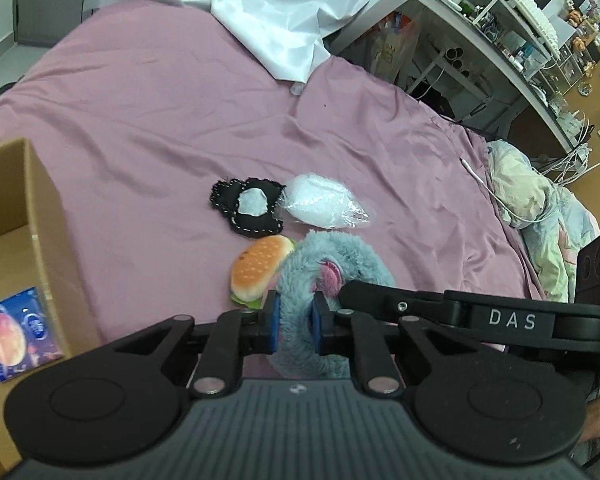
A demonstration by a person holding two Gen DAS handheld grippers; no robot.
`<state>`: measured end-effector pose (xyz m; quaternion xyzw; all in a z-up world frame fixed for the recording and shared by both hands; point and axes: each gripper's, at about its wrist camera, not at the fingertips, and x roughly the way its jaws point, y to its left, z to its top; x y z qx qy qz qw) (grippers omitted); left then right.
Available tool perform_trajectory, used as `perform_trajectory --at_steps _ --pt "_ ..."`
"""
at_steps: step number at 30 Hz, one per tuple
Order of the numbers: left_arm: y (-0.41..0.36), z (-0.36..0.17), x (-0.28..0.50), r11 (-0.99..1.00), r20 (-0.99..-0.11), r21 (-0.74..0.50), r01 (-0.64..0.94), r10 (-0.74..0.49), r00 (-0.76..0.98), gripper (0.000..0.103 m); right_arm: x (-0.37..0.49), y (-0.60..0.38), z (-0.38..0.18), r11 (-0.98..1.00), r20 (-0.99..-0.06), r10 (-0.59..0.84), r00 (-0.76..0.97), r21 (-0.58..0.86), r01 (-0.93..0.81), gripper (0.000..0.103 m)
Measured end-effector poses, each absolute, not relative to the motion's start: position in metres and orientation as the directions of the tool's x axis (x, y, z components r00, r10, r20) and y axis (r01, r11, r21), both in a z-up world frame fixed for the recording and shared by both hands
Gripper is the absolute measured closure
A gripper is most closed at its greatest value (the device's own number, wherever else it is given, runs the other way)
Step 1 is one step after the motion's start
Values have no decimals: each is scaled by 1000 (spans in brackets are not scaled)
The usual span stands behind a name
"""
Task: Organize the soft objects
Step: 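Lift the grey plush toy and carry it over the cardboard box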
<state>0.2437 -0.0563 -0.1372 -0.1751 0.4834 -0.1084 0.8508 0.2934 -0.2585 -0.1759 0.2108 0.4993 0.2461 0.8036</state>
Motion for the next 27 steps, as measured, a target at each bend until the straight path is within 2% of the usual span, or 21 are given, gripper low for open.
perform_trajectory --at_steps 27 --pt "12 -118 162 915 -762 -398 -66 -290 578 89 233 -185 -154 759 -682 650 335 569 -317 67"
